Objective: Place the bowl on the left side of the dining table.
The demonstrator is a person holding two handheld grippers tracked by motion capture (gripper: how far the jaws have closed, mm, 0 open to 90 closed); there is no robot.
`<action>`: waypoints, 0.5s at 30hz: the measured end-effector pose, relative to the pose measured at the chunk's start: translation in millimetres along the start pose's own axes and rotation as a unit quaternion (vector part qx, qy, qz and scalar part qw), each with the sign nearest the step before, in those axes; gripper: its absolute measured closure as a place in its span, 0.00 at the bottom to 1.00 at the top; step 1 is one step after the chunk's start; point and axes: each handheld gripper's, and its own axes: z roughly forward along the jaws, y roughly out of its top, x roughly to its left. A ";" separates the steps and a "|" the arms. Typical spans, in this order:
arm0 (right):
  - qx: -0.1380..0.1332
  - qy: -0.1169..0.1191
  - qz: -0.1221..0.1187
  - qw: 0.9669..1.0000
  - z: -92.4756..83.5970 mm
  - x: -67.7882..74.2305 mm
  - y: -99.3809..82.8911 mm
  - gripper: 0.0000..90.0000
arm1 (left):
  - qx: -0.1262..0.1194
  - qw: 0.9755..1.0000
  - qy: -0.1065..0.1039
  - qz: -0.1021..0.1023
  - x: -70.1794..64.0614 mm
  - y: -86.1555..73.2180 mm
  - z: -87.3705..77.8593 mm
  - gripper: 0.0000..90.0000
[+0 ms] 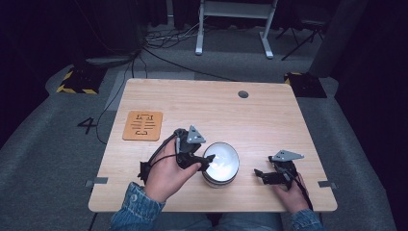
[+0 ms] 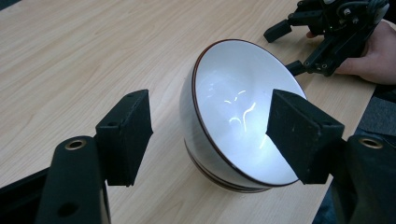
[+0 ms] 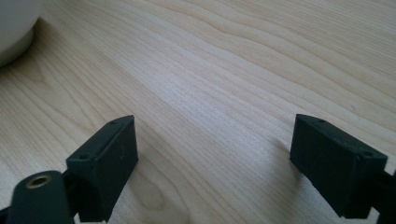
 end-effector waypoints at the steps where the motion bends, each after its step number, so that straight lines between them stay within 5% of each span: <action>1: 0.000 0.000 0.000 1.000 0.0 0.0 0.0 0.16 | 0.000 1.000 0.000 0.000 0.0 0.0 0.0 0.35; 10: 0.000 0.000 0.003 1.000 -0.1 0.5 0.1 0.16 | 0.024 1.000 -0.012 -0.001 0.7 3.9 24.3 0.37; 15: 0.001 0.001 0.002 1.000 -0.2 0.5 0.1 0.16 | 0.042 0.999 -0.021 -0.013 4.3 2.3 35.2 0.48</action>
